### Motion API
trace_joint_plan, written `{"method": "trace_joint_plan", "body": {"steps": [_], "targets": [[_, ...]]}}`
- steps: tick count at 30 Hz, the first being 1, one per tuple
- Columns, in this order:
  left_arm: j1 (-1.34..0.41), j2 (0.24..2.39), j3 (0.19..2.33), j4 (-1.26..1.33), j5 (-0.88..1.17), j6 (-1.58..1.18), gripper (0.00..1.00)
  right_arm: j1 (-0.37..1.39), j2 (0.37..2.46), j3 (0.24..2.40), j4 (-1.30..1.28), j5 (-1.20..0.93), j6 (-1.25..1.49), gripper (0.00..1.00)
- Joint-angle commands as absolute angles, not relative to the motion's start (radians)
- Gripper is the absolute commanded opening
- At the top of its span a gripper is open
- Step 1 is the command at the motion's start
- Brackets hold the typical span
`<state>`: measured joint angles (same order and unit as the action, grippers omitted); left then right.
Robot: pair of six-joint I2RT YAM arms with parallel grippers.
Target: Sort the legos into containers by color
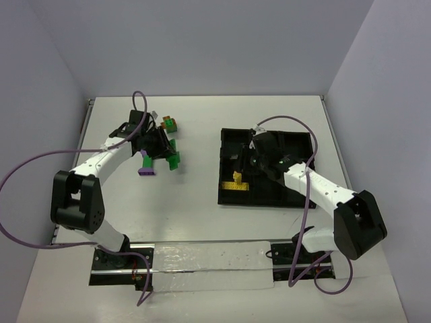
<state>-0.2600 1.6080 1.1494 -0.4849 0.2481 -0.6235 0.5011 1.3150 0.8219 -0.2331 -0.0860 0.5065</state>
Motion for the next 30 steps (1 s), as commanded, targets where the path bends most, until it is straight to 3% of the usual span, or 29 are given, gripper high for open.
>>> {"method": "trace_joint_plan", "body": {"steps": [1, 9, 14, 22, 30], "targets": [[-0.258, 1.507, 1.160, -0.482, 0.426, -0.482, 0.00, 0.499, 1.304, 0.840, -0.227, -0.080, 0.476, 0.51], [-0.258, 1.505, 1.146, -0.406, 0.664, -0.437, 0.00, 0.498, 1.261, 0.966, -0.258, -0.138, 0.444, 0.51], [-0.258, 1.516, 1.139, -0.346, 0.761, -0.448, 0.00, 0.498, 1.287, 1.062, -0.187, -0.349, 0.456, 0.65], [-0.256, 1.523, 1.127, -0.179, 0.877, -0.567, 0.00, 0.495, 1.424, 1.080, 0.108, -0.689, 0.610, 0.69], [-0.201, 1.517, 0.993, 0.141, 1.040, -0.754, 0.00, 0.498, 1.529, 1.084, 0.235, -0.842, 0.667, 0.77]]}}
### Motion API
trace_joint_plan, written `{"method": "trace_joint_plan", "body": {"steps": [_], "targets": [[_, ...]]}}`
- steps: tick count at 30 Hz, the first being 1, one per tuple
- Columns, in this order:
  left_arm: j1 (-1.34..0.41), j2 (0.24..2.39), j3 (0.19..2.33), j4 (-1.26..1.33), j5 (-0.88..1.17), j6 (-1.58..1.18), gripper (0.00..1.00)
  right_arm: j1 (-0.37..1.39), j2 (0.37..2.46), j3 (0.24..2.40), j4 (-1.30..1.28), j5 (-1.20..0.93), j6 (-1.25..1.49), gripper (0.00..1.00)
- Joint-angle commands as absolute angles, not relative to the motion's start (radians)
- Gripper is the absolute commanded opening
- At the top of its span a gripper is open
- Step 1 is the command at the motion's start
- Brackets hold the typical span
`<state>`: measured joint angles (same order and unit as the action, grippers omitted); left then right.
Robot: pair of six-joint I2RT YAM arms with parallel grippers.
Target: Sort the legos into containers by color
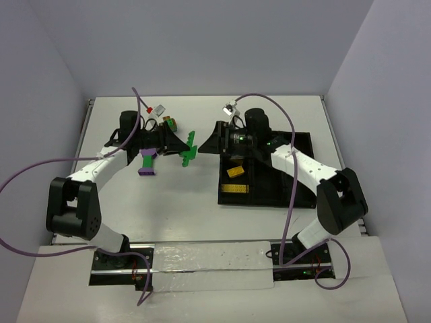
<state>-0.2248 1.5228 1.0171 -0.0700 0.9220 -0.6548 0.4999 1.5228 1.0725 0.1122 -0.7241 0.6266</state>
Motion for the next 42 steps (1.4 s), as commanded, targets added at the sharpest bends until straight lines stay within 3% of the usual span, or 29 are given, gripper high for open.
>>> {"method": "trace_joint_plan", "body": {"steps": [1, 9, 18, 28, 33, 36, 42], "targets": [[-0.201, 1.514, 0.997, 0.133, 1.038, -0.747, 0.00, 0.497, 1.530, 1.082, 0.237, -0.843, 0.665, 0.78], [-0.192, 1.467, 1.027, 0.132, 1.050, -0.761, 0.00, 0.498, 1.593, 1.066, 0.354, -0.896, 0.740, 0.82], [-0.190, 1.430, 1.040, 0.173, 1.068, -0.816, 0.00, 0.497, 1.646, 1.068, 0.452, -0.931, 0.807, 0.78], [-0.190, 1.399, 1.044, 0.152, 1.069, -0.817, 0.00, 0.497, 1.724, 1.012, 0.837, -1.022, 1.038, 0.77], [-0.190, 1.396, 1.042, 0.156, 1.068, -0.825, 0.00, 0.498, 1.771, 1.005, 1.056, -1.043, 1.178, 0.75], [-0.190, 1.394, 1.046, 0.143, 1.070, -0.815, 0.00, 0.497, 1.790, 1.005, 1.109, -1.047, 1.231, 0.66], [-0.190, 1.395, 1.039, 0.145, 1.071, -0.820, 0.00, 0.497, 1.818, 1.022, 1.177, -1.055, 1.279, 0.60]]}}
